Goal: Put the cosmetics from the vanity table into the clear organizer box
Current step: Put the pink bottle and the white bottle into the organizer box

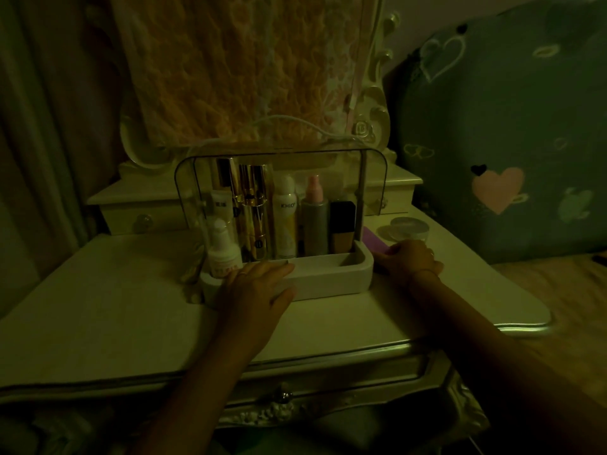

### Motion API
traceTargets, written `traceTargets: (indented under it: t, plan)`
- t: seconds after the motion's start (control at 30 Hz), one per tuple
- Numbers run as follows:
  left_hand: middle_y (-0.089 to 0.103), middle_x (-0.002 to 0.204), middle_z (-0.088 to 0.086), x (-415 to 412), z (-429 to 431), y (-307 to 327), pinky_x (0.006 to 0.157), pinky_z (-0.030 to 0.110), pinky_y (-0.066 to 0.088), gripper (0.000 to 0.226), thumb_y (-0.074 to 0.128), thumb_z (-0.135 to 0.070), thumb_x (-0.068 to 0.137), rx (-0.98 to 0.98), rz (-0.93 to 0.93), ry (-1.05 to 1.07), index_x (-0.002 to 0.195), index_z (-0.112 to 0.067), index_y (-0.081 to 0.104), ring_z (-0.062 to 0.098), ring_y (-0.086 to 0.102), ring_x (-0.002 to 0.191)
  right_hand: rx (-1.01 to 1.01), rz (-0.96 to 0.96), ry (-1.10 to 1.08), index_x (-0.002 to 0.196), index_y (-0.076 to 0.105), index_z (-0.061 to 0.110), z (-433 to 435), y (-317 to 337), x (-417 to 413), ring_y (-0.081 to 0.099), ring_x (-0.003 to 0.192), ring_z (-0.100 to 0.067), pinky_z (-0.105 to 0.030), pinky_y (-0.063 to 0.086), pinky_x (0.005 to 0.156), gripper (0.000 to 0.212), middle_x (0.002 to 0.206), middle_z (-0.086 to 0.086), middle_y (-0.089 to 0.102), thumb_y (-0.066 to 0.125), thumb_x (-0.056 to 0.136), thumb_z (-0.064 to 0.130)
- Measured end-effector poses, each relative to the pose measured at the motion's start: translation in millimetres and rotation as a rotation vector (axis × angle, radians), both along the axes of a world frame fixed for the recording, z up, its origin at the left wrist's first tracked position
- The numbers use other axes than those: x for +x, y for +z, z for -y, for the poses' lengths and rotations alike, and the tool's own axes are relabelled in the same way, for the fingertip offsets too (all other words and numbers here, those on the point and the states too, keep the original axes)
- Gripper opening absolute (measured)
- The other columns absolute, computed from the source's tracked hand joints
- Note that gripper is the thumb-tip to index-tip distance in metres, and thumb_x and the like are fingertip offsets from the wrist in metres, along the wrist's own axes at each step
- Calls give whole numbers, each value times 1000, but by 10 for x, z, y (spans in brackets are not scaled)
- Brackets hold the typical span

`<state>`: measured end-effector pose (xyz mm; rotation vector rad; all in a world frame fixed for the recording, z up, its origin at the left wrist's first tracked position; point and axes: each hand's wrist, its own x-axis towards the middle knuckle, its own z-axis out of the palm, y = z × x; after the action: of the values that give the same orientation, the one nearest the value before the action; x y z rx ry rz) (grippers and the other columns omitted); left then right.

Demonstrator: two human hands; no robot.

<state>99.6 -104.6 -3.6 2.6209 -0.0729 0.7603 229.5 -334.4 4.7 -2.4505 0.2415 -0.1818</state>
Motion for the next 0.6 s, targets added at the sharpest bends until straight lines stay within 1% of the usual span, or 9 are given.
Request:
traceTargets:
  t: [0.07, 0.1, 0.2, 0.3, 0.4, 0.5, 0.57, 0.6]
  plan:
    - [55, 130, -6, -5, 3, 3, 101, 33, 20, 38, 57, -36, 86, -5, 2, -1, 124, -31, 54, 20, 43, 123, 58, 11, 7, 58, 57, 23, 14, -5, -8, 54, 98, -32, -46, 35, 95, 34, 90, -13, 66, 66, 71, 53]
    - [55, 130, -6, -6, 4, 5, 101, 34, 20, 38, 56, -36, 86, -8, 2, 1, 124, -31, 54, 20, 43, 123, 96, 19, 11, 59, 58, 21, 22, -2, -13, 56, 95, -32, -49, 38, 95, 33, 87, -14, 66, 67, 72, 50]
    - [54, 130, -6, -6, 1, 3, 101, 33, 19, 38, 55, -36, 87, 7, -5, 6, 125, -32, 53, 20, 43, 123, 162, 58, -1, 75, 66, 11, 48, 9, -29, 58, 88, -32, -51, 42, 91, 32, 86, -16, 67, 68, 74, 43]
    - [54, 130, -6, 0, -9, 4, 100, 34, 20, 38, 54, -37, 87, 13, -16, 2, 125, -32, 53, 21, 43, 123, 202, 146, -42, 89, 68, 7, 82, 13, -62, 60, 87, -32, -47, 47, 85, 32, 90, -18, 68, 67, 78, 36]
    - [55, 130, -5, -2, -4, 9, 100, 35, 22, 38, 55, -37, 87, 12, -17, 6, 124, -31, 53, 21, 44, 122, 336, 299, -72, 99, 66, 4, 122, 63, -112, 62, 91, -32, -40, 47, 80, 30, 97, -18, 69, 67, 80, 27]
    - [54, 131, -6, 0, -7, 5, 102, 36, 22, 39, 55, -37, 87, 15, -23, 12, 125, -32, 53, 20, 43, 123, 447, 434, -57, 102, 63, 9, 125, 166, -150, 61, 94, -26, -40, 48, 86, 24, 96, -9, 66, 63, 82, 23]
    - [54, 132, -6, 4, -9, 1, 104, 38, 23, 39, 54, -38, 87, 18, -30, 15, 125, -32, 52, 20, 43, 123, 503, 488, -18, 101, 62, 12, 113, 258, -162, 61, 92, -22, -38, 50, 86, 20, 90, -1, 62, 62, 83, 21]
    - [53, 132, -6, 7, -8, 1, 103, 37, 22, 39, 54, -38, 87, 18, -29, 14, 125, -31, 53, 20, 43, 123, 510, 504, 3, 102, 62, 12, 112, 304, -159, 60, 92, -21, -36, 49, 85, 20, 91, -1, 62, 62, 83, 20]
